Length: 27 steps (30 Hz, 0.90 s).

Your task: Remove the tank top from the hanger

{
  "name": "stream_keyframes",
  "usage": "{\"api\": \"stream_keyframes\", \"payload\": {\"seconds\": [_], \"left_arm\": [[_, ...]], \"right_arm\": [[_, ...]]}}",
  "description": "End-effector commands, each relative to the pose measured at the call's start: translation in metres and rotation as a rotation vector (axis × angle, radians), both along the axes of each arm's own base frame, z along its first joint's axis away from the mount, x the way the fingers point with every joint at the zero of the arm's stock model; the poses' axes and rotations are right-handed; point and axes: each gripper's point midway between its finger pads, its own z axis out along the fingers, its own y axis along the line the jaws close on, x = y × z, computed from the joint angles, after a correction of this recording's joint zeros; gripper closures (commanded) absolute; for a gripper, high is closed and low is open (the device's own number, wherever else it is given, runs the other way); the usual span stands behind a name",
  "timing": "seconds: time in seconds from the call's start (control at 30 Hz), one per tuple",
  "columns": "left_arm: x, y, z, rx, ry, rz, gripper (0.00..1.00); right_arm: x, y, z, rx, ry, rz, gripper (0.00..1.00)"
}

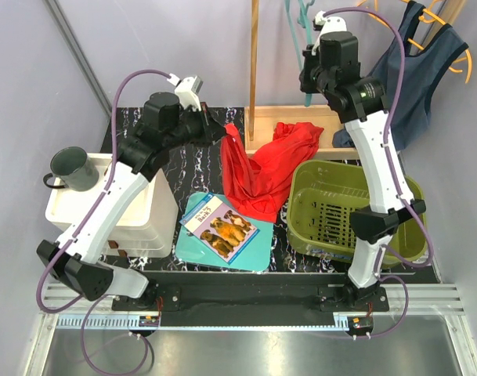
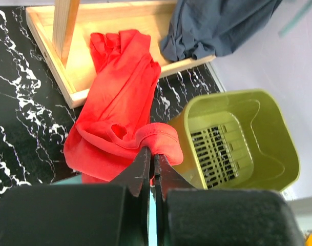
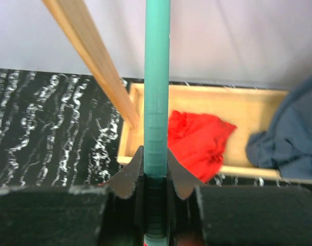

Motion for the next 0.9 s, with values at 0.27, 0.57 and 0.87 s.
{"api": "stream_keyframes", "payload": {"seconds": [0.27,0.57,0.87], "left_arm": [[-0.036,0.000,0.015,-0.025,-0.086,-0.071,1.00],[-0.055,0.004,0.023,-0.051,-0.104,-0.089,1.00],[-0.059,0.003,0.033,-0.063,-0.120,-0.112,1.00]], "right_arm": [[0.028,0.069,0.042,0.257,-0.128,0.265,1.00],[0.040,0.093,0.027,0.394,-0.060,0.333,1.00],[0.043,0.103,0.005,0.521,0.065,0.383,1.00]]}}
